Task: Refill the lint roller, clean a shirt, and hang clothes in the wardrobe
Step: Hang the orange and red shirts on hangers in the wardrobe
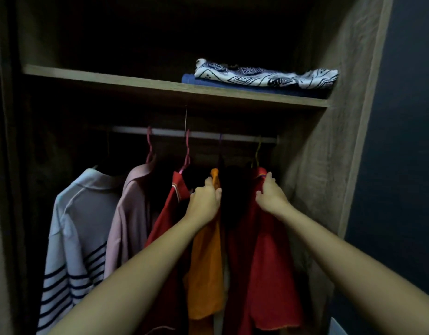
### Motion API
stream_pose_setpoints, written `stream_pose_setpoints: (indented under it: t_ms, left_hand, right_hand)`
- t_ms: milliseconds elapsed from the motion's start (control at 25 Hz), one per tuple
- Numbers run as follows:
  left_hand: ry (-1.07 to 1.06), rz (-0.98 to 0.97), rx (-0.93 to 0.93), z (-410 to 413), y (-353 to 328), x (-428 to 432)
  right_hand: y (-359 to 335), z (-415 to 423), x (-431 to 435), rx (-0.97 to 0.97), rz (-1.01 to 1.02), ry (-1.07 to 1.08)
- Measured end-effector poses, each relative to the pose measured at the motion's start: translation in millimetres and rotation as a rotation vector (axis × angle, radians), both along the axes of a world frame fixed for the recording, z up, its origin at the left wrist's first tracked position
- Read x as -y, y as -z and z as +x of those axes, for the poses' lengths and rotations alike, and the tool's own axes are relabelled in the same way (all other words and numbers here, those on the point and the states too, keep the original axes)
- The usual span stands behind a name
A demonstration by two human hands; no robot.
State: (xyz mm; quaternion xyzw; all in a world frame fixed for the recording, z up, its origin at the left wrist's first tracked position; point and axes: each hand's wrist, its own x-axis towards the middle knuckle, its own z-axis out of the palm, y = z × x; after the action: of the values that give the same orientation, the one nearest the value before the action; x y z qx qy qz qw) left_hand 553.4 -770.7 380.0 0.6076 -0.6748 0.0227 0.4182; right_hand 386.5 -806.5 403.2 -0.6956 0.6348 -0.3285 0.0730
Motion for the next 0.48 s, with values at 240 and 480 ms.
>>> stream_pose_setpoints:
  t_ms: [240,480]
  left_hand:
    - [0.043,-0.328,-0.012,38,2,-43]
    - [-0.065,-0.394,0.424,142,74,-112]
  right_hand:
    - [43,32,-70,-0.296,-0.537,-0.209]
    - [175,125,-136,-0.489,-0.475,-0.524]
